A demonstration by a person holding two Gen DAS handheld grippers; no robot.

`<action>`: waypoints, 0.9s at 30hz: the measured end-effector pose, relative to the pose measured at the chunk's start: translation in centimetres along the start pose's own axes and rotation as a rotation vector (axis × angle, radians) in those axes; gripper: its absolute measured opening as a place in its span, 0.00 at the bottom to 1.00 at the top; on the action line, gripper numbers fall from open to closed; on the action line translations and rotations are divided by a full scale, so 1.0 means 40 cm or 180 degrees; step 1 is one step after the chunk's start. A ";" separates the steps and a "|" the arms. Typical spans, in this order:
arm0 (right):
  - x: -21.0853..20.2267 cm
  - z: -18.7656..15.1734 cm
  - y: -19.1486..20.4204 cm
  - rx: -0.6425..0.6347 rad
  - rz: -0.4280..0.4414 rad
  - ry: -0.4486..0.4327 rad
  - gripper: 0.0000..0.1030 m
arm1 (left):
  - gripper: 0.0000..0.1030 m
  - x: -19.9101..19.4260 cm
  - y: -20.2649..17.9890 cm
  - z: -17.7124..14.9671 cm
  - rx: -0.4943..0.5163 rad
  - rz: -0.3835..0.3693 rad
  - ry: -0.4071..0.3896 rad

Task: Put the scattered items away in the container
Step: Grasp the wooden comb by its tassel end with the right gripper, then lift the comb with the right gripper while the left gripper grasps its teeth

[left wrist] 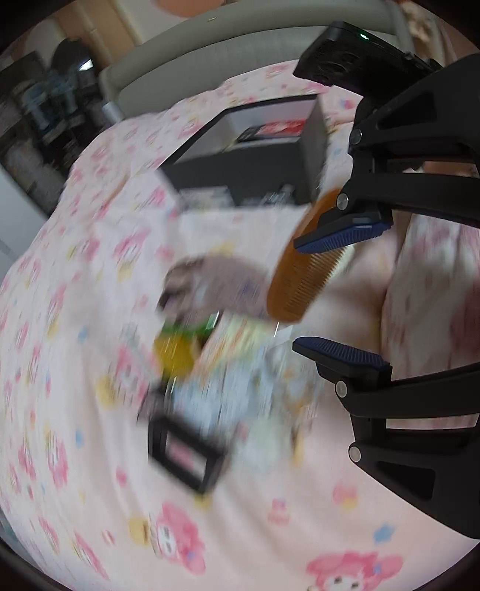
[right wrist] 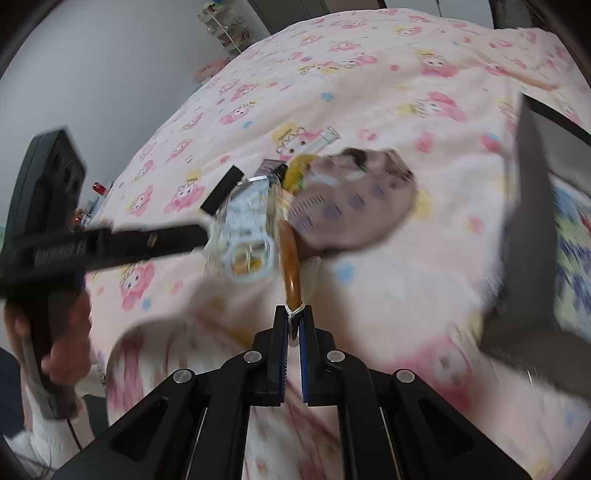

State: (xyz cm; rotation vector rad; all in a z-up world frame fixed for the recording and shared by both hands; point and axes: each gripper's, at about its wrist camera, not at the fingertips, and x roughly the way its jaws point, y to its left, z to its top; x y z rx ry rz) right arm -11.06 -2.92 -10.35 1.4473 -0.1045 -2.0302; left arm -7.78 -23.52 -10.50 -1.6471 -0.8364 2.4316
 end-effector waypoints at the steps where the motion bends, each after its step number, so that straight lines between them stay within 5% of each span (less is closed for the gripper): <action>1: -0.019 -0.025 -0.017 0.0027 -0.0019 0.0015 0.04 | 0.46 0.019 -0.040 -0.007 0.0098 -0.0036 0.0066; 9: -0.153 -0.186 -0.223 0.0571 -0.0466 0.0065 0.09 | 0.46 0.177 -0.263 -0.056 0.0497 0.0056 0.0388; 19: -0.288 -0.273 -0.364 0.0969 -0.1000 -0.0192 0.11 | 0.46 0.338 -0.292 -0.068 0.0480 -0.0038 0.0736; 22: -0.313 -0.287 -0.402 0.1149 -0.0857 -0.0323 0.11 | 0.46 0.343 -0.304 -0.078 0.0523 -0.0098 0.0757; 27: -0.226 -0.239 -0.408 0.1166 -0.0556 -0.0256 0.11 | 0.46 0.371 -0.311 -0.080 0.0574 0.0151 0.0771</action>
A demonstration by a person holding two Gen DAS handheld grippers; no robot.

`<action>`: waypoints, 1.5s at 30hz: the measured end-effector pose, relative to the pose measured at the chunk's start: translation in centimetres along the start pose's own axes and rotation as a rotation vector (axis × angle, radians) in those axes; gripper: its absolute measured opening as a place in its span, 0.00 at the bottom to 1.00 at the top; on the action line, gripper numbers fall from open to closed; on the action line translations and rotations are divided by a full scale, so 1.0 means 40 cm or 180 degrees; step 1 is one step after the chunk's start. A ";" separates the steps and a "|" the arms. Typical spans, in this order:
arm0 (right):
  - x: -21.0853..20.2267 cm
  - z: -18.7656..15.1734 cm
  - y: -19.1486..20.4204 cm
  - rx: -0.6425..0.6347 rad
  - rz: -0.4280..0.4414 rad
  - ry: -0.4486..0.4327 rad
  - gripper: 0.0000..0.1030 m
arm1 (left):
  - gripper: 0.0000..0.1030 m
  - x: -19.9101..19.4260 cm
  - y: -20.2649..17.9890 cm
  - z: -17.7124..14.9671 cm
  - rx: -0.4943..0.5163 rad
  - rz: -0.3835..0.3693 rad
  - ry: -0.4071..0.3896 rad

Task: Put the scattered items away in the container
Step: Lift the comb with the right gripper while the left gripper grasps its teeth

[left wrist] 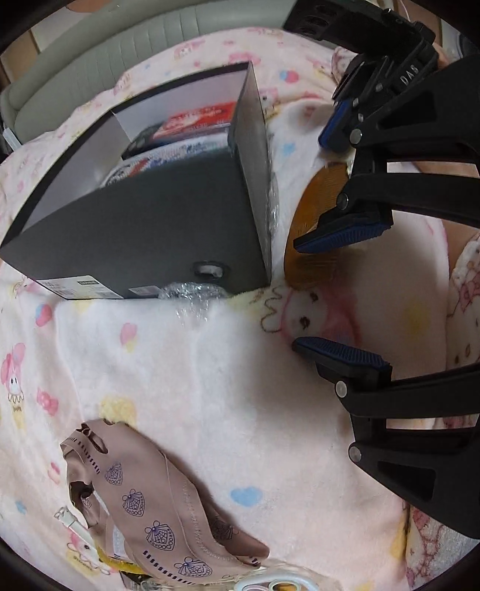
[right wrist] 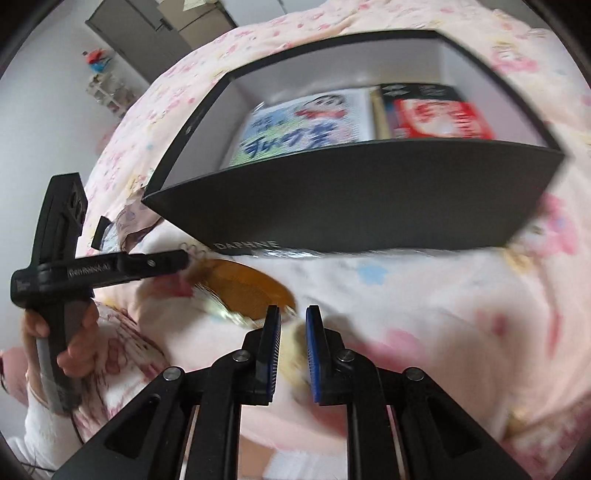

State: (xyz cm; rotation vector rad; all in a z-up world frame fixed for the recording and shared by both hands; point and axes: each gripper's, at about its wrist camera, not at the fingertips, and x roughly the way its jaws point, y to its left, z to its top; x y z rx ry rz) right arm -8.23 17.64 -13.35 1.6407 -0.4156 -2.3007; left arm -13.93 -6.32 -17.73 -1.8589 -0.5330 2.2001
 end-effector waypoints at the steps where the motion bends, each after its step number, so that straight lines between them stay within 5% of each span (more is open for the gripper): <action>1: 0.023 0.005 0.012 -0.0033 0.0030 0.0071 0.11 | 0.46 0.002 -0.002 -0.001 0.0009 0.0011 0.0006; 8: 0.018 -0.035 0.002 -0.0273 -0.0306 0.0246 0.11 | 0.46 0.009 -0.015 -0.010 0.0040 0.0035 0.0004; 14: -0.028 -0.011 -0.029 0.0068 -0.0028 0.0035 0.13 | 0.45 0.040 -0.032 -0.010 -0.0104 0.0250 -0.0121; 17: 0.016 0.009 -0.033 0.0201 0.0155 0.0145 0.19 | 0.45 0.051 -0.038 -0.011 -0.0069 0.0337 -0.0088; 20: 0.032 -0.003 -0.040 0.0244 -0.0085 0.0193 0.21 | 0.45 0.053 -0.049 -0.016 0.0006 0.0389 -0.0085; 24: -0.005 -0.005 -0.048 0.0240 -0.0169 0.0062 0.22 | 0.46 0.066 -0.054 -0.016 0.0016 0.0192 0.0047; 29: 0.047 0.005 -0.067 0.0385 0.0260 0.0234 0.29 | 0.36 0.063 -0.077 -0.029 0.0176 0.0098 0.0074; 36: -0.165 -0.051 0.015 -0.0151 0.0062 -0.0291 0.25 | 0.36 -0.034 -0.137 -0.111 0.0402 -0.0484 -0.0051; 42: -0.197 -0.093 -0.050 0.0014 0.0000 -0.0261 0.26 | 0.36 -0.009 -0.261 -0.167 0.0756 -0.0428 0.0060; 45: -0.162 -0.113 -0.078 0.0144 -0.0038 -0.0088 0.27 | 0.36 0.007 -0.212 -0.155 0.0678 -0.0322 0.0142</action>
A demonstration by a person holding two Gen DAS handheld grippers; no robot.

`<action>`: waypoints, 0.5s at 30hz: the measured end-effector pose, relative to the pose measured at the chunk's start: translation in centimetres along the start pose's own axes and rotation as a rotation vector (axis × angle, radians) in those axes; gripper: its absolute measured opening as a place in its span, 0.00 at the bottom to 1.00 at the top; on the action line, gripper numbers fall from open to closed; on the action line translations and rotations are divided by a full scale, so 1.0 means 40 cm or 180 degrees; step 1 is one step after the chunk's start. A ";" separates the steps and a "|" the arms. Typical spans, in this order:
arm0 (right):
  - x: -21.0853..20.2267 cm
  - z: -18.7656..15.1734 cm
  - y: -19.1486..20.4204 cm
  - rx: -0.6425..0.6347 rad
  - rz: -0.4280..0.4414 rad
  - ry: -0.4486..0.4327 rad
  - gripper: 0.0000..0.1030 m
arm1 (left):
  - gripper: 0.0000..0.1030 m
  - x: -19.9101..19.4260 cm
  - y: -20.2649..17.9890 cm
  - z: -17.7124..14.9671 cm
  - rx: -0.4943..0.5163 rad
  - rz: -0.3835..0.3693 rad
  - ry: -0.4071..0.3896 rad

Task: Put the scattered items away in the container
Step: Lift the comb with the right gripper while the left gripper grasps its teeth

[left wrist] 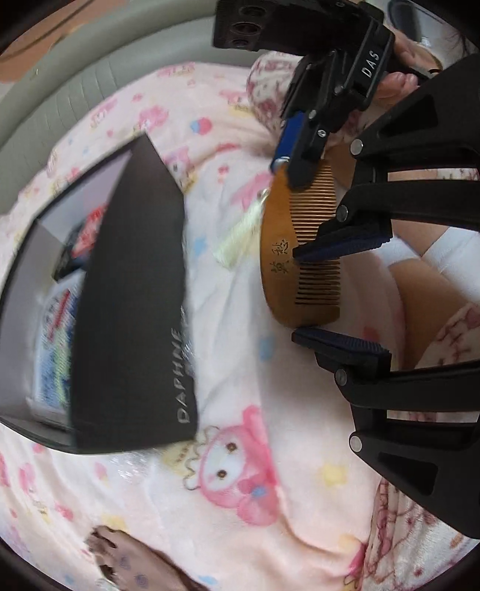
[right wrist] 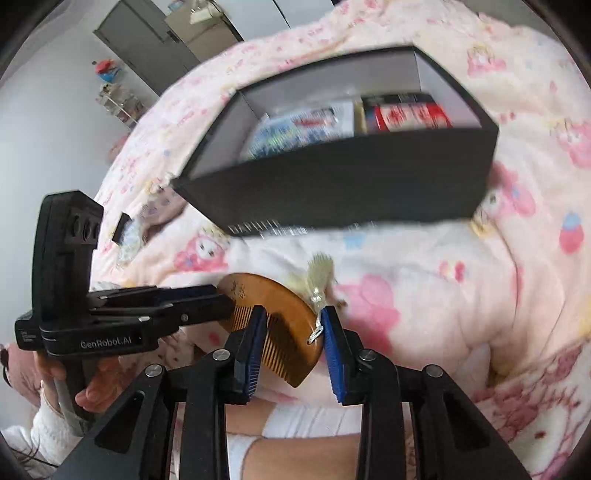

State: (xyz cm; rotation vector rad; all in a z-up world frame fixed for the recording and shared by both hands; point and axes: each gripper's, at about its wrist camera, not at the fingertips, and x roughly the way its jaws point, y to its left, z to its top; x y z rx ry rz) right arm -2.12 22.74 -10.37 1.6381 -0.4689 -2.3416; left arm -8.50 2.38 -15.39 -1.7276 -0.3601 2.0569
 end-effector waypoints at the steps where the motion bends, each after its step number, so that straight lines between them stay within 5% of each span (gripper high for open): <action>1: 0.005 -0.007 -0.005 0.0053 -0.0053 0.0046 0.27 | 0.36 0.007 0.017 0.006 -0.0016 -0.0012 -0.0013; 11: 0.024 -0.035 -0.015 0.0024 -0.0218 0.0036 0.27 | 0.36 0.005 0.033 0.013 -0.0071 -0.0061 -0.0129; 15: 0.063 -0.024 -0.011 0.0134 0.0041 0.0156 0.30 | 0.37 0.005 0.011 0.011 0.0027 0.0087 -0.0150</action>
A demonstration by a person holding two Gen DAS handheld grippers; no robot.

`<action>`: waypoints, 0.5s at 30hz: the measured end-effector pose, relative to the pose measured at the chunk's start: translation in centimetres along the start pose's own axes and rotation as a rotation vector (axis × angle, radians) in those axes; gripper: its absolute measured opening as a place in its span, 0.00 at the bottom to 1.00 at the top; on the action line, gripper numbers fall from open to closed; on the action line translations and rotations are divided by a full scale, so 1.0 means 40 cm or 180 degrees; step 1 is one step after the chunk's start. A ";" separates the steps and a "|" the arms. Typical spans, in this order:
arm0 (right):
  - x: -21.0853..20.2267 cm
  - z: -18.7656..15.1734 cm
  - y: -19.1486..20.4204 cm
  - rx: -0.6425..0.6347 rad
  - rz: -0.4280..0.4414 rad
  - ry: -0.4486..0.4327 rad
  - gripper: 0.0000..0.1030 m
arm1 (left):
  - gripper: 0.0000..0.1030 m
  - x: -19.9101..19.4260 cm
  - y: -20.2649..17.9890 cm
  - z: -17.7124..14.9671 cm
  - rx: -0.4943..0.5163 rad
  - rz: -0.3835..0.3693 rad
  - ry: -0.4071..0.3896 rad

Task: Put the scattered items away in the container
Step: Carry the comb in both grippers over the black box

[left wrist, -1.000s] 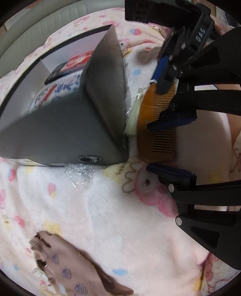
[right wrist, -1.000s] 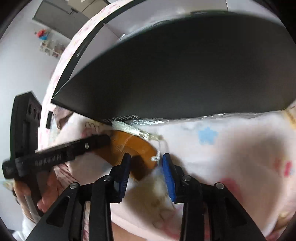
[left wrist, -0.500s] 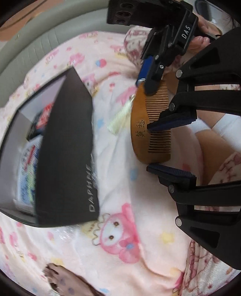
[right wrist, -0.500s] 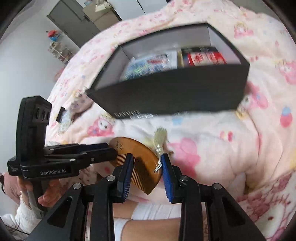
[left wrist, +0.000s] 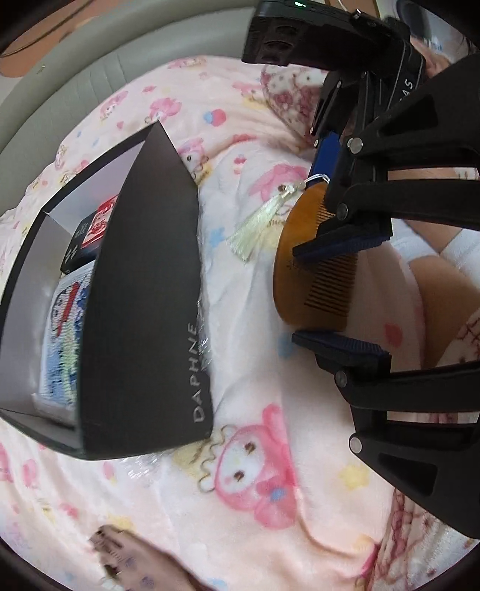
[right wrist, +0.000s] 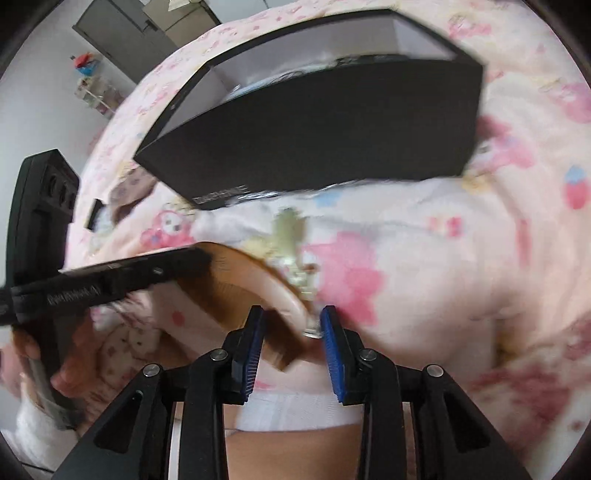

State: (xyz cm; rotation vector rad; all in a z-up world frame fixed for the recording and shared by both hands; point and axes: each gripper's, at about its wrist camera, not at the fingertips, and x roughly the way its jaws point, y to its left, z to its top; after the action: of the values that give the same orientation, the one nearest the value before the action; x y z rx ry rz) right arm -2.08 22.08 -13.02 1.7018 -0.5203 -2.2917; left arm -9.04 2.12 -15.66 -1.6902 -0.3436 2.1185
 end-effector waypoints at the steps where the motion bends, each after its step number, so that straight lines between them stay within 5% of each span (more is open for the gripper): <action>1: 0.005 0.002 0.002 0.0022 0.0016 0.0006 0.30 | 0.37 -0.001 0.001 -0.001 -0.0008 0.0001 0.0000; 12: -0.002 -0.015 0.030 0.0041 0.0000 -0.0094 0.30 | 0.36 -0.008 -0.003 0.016 -0.0013 0.0039 -0.0039; 15: -0.067 0.001 0.041 0.0035 0.0054 -0.0327 0.27 | 0.36 -0.074 -0.017 0.021 -0.0113 -0.0200 -0.0135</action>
State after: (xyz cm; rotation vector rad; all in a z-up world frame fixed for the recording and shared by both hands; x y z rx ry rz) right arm -1.35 21.64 -9.98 1.5849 -0.5665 -2.3780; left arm -9.21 1.44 -12.60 -1.6343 -0.4433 2.1169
